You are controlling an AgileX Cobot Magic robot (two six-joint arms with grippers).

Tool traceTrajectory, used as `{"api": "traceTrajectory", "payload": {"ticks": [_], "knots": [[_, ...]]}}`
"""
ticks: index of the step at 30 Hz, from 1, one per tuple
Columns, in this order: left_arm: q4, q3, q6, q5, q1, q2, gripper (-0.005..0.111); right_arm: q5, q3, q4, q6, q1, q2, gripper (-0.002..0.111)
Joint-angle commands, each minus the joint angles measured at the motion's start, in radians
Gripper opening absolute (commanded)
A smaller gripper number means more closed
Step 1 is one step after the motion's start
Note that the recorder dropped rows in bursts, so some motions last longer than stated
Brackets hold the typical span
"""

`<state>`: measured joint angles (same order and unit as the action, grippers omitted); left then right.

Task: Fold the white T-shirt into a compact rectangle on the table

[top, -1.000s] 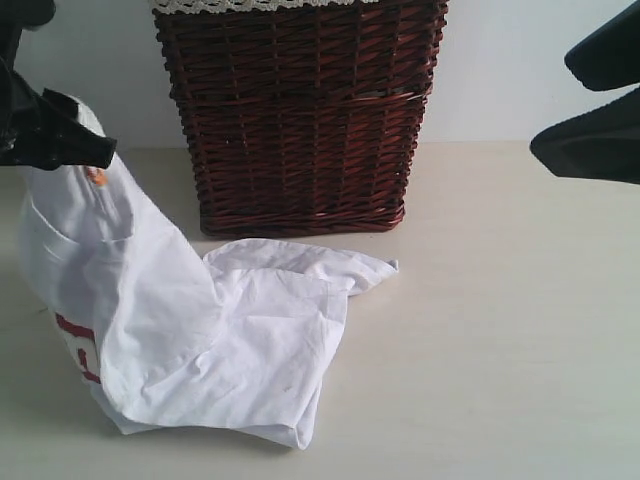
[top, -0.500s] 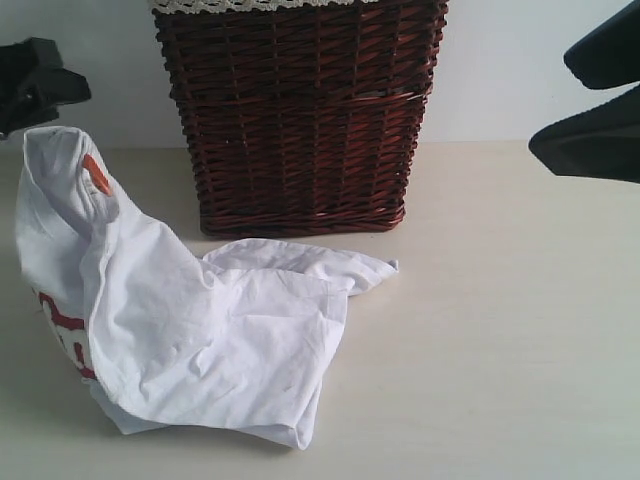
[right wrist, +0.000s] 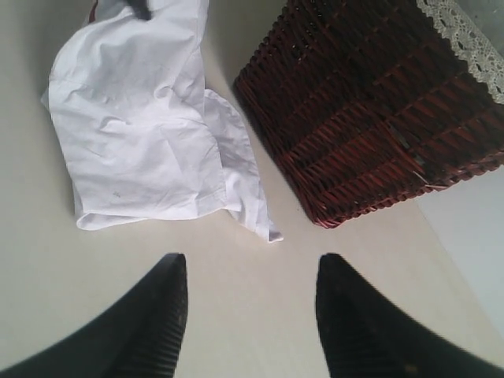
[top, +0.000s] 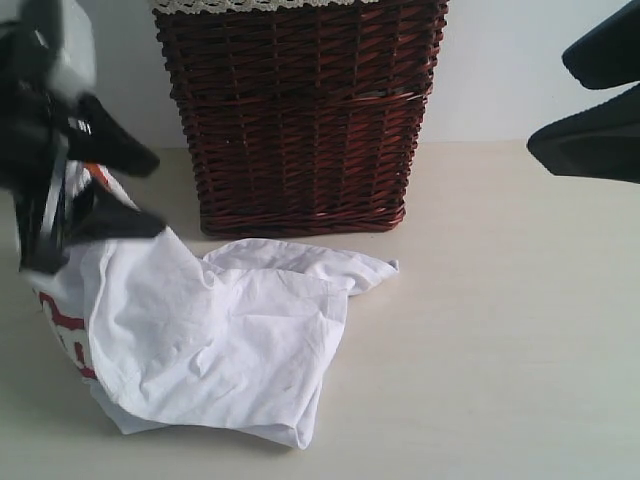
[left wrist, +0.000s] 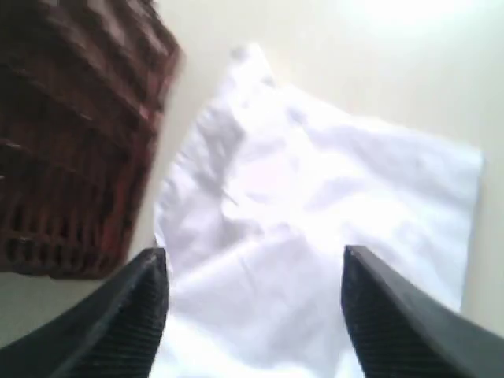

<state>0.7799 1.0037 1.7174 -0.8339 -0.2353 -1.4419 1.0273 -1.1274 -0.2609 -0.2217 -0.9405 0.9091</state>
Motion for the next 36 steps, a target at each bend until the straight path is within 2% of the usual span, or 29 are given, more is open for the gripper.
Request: {"api": "traceTrajectory", "payload": {"ticks": [1, 5, 8, 14, 16, 21, 25, 30, 32, 36], "knots": [[-0.444, -0.073, 0.049, 0.107, -0.135, 0.0, 0.065, -0.015, 0.005, 0.0, -0.004, -0.002, -0.002, 0.049], [-0.651, -0.14, 0.067, 0.2, -0.235, 0.0, 0.072, -0.015, 0.005, 0.0, -0.004, -0.002, -0.002, 0.049], [-0.809, -0.156, 0.064, 0.203, -0.28, 0.0, 0.072, -0.015, 0.005, 0.0, -0.004, -0.002, -0.002, 0.049], [-0.927, -0.159, 0.051, 0.148, -0.285, 0.0, 0.072, -0.015, 0.005, 0.0, -0.004, -0.002, -0.002, 0.049], [-0.951, -0.174, 0.051, 0.186, -0.285, -0.001, 0.071, -0.015, 0.005, 0.0, -0.004, -0.002, -0.002, 0.049], [-1.014, -0.238, 0.055, 0.378, -0.283, -0.067, 0.069, -0.015, 0.005, 0.0, -0.004, -0.002, -0.002, 0.049], [-1.169, -0.245, 0.031, 0.453, -0.283, -0.131, 0.05, -0.017, 0.005, 0.0, -0.004, -0.002, -0.002, 0.049], [-1.184, -0.245, -0.064, 0.591, -0.283, -0.143, 0.004, -0.035, 0.005, 0.0, -0.004, -0.002, -0.002, 0.049], [-1.182, -0.245, -0.127, 0.636, -0.283, -0.136, 0.0, -0.035, 0.005, 0.0, -0.004, -0.002, -0.002, 0.049], [-1.156, -0.245, -0.45, 0.749, -0.283, -0.079, 0.0, -0.035, 0.005, -0.003, -0.004, -0.002, -0.002, 0.049]]}}
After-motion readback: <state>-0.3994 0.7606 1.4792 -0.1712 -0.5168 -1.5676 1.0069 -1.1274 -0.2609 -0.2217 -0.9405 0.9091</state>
